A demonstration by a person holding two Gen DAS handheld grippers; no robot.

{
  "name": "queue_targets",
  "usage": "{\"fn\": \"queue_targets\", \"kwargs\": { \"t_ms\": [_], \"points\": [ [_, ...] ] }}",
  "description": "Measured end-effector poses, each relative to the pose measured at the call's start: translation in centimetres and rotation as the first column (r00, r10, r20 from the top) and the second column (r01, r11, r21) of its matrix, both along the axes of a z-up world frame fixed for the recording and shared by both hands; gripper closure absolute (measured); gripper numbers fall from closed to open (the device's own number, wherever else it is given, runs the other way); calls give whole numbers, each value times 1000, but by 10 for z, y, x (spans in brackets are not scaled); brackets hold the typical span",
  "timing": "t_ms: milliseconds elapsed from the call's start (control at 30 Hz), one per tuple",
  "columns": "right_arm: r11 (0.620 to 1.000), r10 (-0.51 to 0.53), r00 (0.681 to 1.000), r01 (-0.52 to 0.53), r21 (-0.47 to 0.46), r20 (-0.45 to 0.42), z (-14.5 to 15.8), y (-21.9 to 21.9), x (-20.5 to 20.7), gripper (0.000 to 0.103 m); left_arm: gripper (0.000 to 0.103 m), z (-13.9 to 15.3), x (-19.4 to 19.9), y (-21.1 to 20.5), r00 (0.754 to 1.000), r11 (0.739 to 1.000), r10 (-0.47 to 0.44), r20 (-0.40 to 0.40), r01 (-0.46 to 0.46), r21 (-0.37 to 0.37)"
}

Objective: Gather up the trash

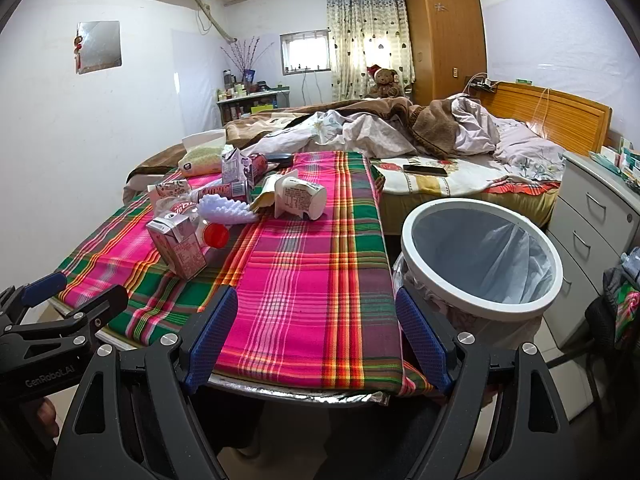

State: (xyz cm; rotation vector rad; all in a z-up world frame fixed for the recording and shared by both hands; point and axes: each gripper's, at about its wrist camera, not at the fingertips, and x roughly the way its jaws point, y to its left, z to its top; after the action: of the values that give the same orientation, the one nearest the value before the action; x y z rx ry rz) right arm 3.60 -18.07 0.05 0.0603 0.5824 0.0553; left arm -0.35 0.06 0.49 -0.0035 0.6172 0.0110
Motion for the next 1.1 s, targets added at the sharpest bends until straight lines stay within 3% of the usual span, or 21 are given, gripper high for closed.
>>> {"fn": "queue_targets", "kwargs": {
  "t_ms": [1100],
  "points": [
    [1000, 2, 1000, -2, -3, 2, 2, 0, 1, 20, 0, 1, 2, -1, 1000, 1000, -4, -6, 4, 1]
  ]
}}
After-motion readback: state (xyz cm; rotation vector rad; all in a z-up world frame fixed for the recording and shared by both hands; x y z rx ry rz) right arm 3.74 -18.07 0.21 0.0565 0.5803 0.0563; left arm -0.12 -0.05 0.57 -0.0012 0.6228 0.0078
